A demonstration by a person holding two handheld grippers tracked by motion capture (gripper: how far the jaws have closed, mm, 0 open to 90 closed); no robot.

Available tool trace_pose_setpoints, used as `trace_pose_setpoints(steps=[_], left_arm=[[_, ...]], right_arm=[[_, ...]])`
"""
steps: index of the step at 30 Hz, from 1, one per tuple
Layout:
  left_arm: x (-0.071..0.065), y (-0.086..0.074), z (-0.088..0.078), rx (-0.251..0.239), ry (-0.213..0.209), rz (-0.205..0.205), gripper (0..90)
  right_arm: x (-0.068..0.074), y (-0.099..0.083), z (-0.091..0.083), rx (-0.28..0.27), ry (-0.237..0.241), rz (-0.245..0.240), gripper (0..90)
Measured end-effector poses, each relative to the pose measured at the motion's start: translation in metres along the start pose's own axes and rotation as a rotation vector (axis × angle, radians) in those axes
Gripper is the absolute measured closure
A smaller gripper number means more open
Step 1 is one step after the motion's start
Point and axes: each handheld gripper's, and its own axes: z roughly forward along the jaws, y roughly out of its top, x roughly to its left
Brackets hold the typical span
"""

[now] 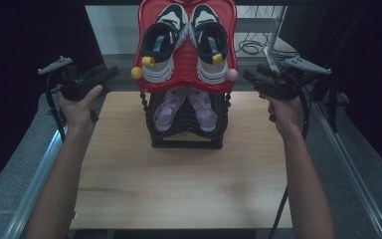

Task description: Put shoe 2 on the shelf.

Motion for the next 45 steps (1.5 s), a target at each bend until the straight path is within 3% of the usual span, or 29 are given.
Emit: trace_pose_setpoints(steps=[7,18,30,38,45], left_arm=[[0.008,-0.02,-0.008,0.027,-0.014,0.001,41.4],[0.016,-0.059,-0.008,0.096,-0.033,0.001,42.3],[0.024,-0.121,-0.003,0.202,-0.042,-0.023,43.0],[0.022,-0.145,-0.006,0.239,-0.031,-0.013,43.1],[0.018,-0.178,-0.009,0.301,-0.037,-0.008,43.1]], right_arm=[[-0.004,-0.017,-0.006,0.023,0.001,0.003,38.6],[-0.008,-0.057,-0.012,0.074,0.045,0.025,41.2],[-0.007,-0.111,-0.023,0.149,0.051,0.02,41.6],[-0.006,-0.146,-0.026,0.19,0.075,0.039,41.8],[-0.002,-0.175,-0.027,0.241,0.076,0.036,41.8]])
